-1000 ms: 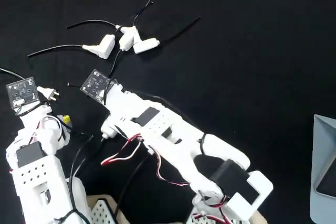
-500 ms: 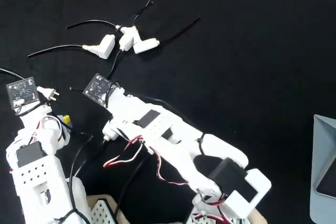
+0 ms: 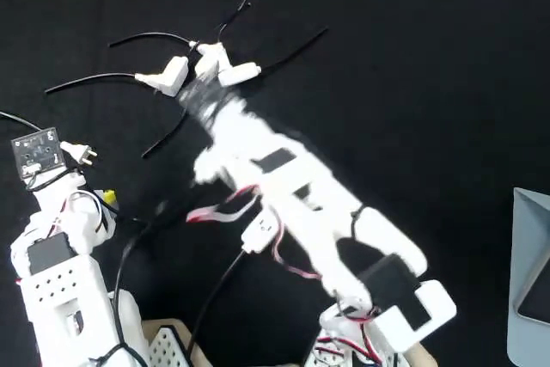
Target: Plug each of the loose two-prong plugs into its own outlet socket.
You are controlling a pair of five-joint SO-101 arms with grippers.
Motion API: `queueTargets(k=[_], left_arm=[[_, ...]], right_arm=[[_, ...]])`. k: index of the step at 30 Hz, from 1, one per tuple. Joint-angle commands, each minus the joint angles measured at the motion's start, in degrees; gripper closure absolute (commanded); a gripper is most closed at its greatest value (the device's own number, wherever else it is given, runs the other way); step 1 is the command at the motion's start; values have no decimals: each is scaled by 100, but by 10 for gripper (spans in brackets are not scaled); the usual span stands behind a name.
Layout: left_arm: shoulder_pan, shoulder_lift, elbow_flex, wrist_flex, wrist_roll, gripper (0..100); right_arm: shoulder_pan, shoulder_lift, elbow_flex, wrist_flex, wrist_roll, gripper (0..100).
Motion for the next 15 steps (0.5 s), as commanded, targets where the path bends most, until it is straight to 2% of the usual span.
queueTargets(k=[1,10,15], left_arm=[[-48,-79,-22,-97,44,766],[-48,-79,-22,-97,44,766],[-48,-79,-22,-97,44,766]], right_arm=[[782,-198,-532,-580,-607,986],[1679,1024,-1701,-949,-1943,982],[1626,1508,-2273,-88,-1969,859]])
